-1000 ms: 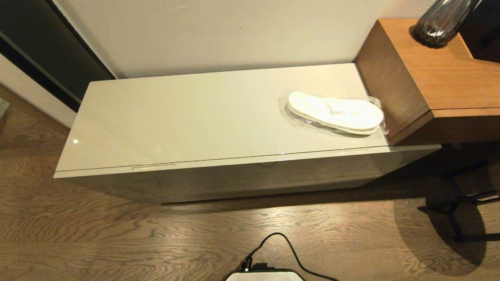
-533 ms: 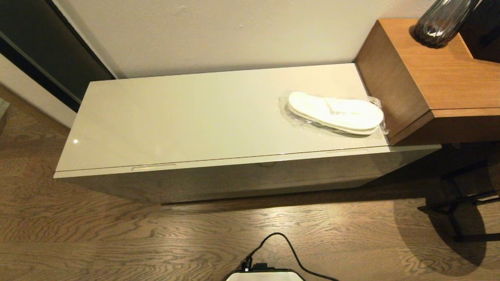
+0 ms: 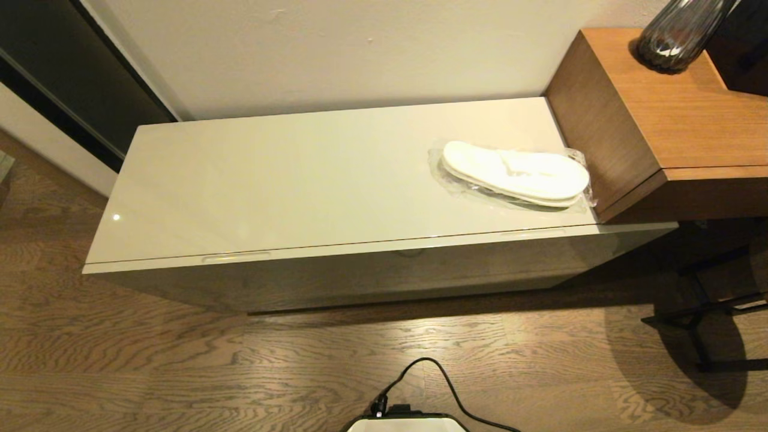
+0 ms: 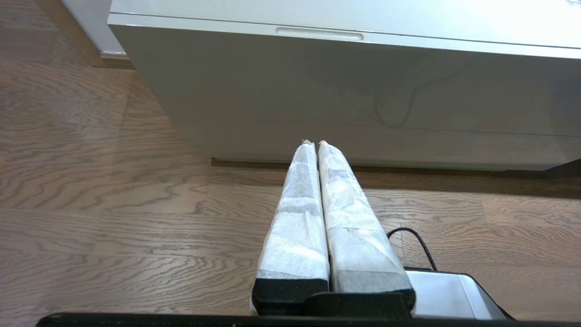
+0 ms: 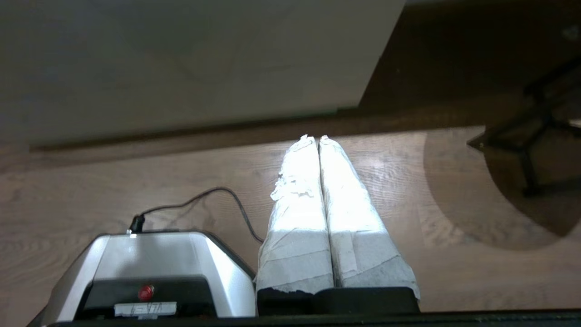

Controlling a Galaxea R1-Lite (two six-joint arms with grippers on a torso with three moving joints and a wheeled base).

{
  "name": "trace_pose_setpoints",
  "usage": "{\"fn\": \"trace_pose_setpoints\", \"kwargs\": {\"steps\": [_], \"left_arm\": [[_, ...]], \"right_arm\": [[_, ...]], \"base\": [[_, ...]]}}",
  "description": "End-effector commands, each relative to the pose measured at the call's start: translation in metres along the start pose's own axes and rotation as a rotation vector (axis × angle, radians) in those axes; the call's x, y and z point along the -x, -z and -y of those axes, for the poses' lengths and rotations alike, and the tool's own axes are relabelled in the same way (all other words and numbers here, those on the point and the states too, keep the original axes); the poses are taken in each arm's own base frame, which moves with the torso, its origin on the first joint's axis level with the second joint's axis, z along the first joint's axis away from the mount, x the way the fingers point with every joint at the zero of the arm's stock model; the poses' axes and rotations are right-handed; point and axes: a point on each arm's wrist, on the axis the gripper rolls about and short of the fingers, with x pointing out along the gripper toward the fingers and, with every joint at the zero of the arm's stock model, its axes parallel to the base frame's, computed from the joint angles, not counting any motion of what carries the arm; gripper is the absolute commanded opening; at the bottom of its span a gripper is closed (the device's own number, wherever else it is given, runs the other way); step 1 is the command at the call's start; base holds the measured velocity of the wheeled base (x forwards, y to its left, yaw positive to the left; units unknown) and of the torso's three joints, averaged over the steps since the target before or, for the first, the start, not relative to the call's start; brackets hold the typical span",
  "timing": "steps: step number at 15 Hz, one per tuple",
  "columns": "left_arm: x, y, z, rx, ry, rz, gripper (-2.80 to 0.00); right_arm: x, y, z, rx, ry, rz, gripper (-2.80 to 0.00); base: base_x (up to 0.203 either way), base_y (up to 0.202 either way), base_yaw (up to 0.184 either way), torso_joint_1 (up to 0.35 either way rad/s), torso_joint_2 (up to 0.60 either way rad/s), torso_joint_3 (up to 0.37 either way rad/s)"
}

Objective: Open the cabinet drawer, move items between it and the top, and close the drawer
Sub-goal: Open the drawer

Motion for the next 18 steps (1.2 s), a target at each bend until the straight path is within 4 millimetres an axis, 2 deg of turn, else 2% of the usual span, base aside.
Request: {"fn": "trace_pose_setpoints", "kwargs": {"steps": [1,3,4,5,6,7,8,9,10,12,14,16,18], "left_arm": [[0.000,0.000,0.000,0.001,-0.001,-0.001,-2.80],[0.000,0.000,0.000,0.001,0.000,-0.001,-2.80],[0.000,0.000,0.000,0.001,0.000,-0.001,-2.80],[0.000,0.000,0.000,0.001,-0.001,-0.001,-2.80],[0.000,0.000,0.000,0.001,0.000,-0.001,-2.80],[0.000,0.000,0.000,0.001,0.000,-0.001,-2.80],[0.000,0.000,0.000,0.001,0.000,-0.001,-2.80],[0.000,0.000,0.000,0.001,-0.001,-0.001,-2.80],[0.000,0.000,0.000,0.001,0.000,-0.001,-2.80],[0.000,0.000,0.000,0.001,0.000,-0.001,-2.80],[0.000,0.000,0.000,0.001,-0.001,-0.001,-2.80],[0.000,0.000,0.000,0.001,0.000,-0.001,-2.80],[0.000,0.000,0.000,0.001,-0.001,-0.001,-2.80]], "right_arm": [[0.019,-0.038,0.000,0.000,-0.018,0.067,-2.80],[0.059,-0.087,0.000,0.005,-0.061,0.129,-2.80],[0.070,-0.109,-0.001,0.001,-0.070,0.146,-2.80],[0.070,-0.131,-0.001,-0.021,-0.071,0.135,-2.80],[0.057,-0.154,-0.001,-0.061,-0.065,0.081,-2.80],[0.036,-0.173,0.000,-0.097,-0.051,-0.004,-2.80],[0.009,-0.186,0.000,-0.131,-0.034,-0.112,-2.80],[-0.022,-0.191,0.001,-0.163,-0.015,-0.234,-2.80],[-0.054,-0.188,0.001,-0.201,0.005,-0.361,-2.80],[-0.118,-0.168,0.002,-0.274,0.052,-0.565,-2.80],[-0.178,-0.143,0.003,-0.317,0.084,-0.647,-2.80],[-0.224,-0.121,-0.002,-0.339,0.079,-0.667,-2.80],[-0.250,-0.105,-0.013,-0.363,0.058,-0.689,-2.80]], "base": [[0.000,0.000,0.000,0.000,0.00,0.000],[0.000,0.000,0.000,0.000,0.00,0.000],[0.000,0.000,0.000,0.000,0.00,0.000],[0.000,0.000,0.000,0.000,0.00,0.000],[0.000,0.000,0.000,0.000,0.00,0.000],[0.000,0.000,0.000,0.000,0.00,0.000],[0.000,0.000,0.000,0.000,0.00,0.000],[0.000,0.000,0.000,0.000,0.00,0.000],[0.000,0.000,0.000,0.000,0.00,0.000],[0.000,0.000,0.000,0.000,0.00,0.000],[0.000,0.000,0.000,0.000,0.00,0.000],[0.000,0.000,0.000,0.000,0.00,0.000],[0.000,0.000,0.000,0.000,0.00,0.000]]}}
